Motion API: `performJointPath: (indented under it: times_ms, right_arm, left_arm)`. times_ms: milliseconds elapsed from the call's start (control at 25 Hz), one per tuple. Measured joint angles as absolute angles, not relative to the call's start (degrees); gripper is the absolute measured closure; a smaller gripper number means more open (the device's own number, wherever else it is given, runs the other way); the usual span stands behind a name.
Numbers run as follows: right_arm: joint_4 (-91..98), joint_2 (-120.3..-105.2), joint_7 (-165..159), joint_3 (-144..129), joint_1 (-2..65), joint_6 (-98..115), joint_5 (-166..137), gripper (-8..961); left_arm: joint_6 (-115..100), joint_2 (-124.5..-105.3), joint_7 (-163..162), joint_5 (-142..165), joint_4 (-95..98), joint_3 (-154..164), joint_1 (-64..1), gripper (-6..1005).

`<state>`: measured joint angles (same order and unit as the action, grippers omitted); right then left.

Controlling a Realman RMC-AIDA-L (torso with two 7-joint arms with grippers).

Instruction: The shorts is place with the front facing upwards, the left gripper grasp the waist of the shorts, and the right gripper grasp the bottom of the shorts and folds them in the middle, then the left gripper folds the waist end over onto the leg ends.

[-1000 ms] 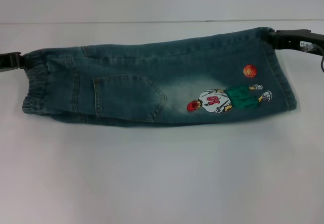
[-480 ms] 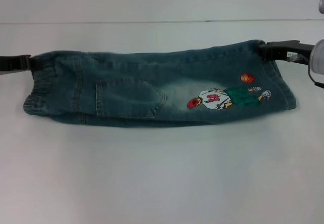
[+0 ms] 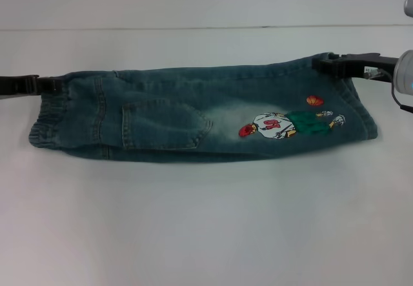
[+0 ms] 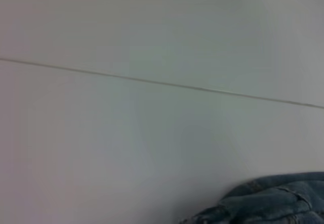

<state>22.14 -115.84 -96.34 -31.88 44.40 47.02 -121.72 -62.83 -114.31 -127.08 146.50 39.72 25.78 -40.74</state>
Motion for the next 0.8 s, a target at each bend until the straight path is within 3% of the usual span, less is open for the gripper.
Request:
performJointPath:
  times_ms: [120, 320, 560, 800]
  right_arm:
    - [22.1, -115.38, -98.2, -33.0, 44.4, 47.0, -121.9, 561]
    - [22.6, -114.08, -103.6, -38.7, 44.4, 47.0, -121.9, 313]
    - [25.2, -112.84, -106.4, -38.8, 43.3, 52.9, -121.5, 173]
    - [32.7, -112.61, -104.9, -35.3, 39.5, 69.9, -119.0, 66]
  left_arm:
    - [-62.9, -114.29, -127.1, 146.6, 39.7, 25.8, -40.7, 494]
    - [-64.0, -114.24, -126.9, 146.5, 39.8, 25.8, -40.7, 254]
    - [-68.8, -113.83, -127.0, 146.0, 42.6, 25.2, -40.0, 90]
    - [-82.2, -112.26, -123.2, 137.9, 47.7, 25.0, -36.8, 90]
